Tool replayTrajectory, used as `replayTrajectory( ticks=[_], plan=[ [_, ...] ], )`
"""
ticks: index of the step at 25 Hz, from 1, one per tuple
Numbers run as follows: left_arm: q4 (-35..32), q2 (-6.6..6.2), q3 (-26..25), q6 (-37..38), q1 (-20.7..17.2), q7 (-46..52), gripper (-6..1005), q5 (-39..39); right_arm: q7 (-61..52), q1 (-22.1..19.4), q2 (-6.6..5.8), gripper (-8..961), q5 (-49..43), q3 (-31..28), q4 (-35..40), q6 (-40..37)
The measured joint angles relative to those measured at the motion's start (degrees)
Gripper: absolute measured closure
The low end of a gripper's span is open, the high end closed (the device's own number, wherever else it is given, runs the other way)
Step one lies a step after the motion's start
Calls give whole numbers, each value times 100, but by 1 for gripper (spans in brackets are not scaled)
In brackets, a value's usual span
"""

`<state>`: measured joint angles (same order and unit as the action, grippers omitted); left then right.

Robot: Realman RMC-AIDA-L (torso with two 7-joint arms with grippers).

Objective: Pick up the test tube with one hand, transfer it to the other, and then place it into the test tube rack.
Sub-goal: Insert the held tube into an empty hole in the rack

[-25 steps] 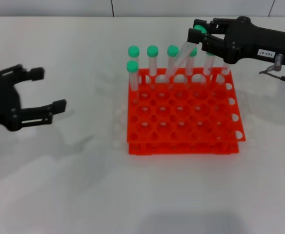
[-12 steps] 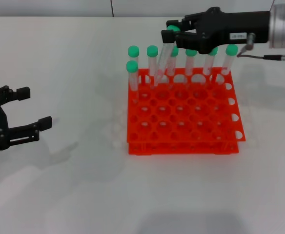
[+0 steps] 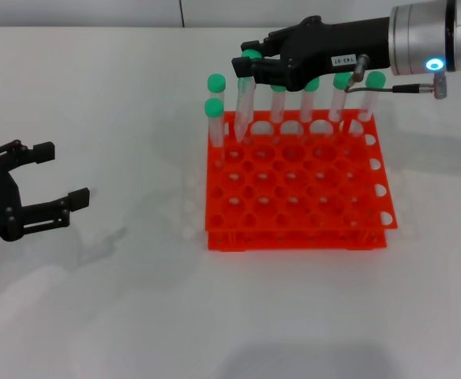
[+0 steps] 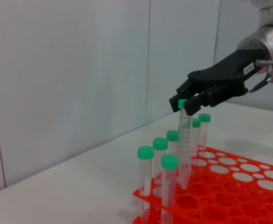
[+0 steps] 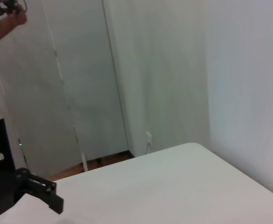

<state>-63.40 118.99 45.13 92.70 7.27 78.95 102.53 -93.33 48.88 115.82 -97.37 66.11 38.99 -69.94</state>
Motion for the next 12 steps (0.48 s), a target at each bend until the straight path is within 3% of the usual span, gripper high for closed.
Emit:
replayTrajectory(
  ticks=[12],
  plan=[
    [117, 2, -62, -15, 159, -3, 119, 52, 78, -49, -4, 695, 11, 197, 11, 244]
  ],
)
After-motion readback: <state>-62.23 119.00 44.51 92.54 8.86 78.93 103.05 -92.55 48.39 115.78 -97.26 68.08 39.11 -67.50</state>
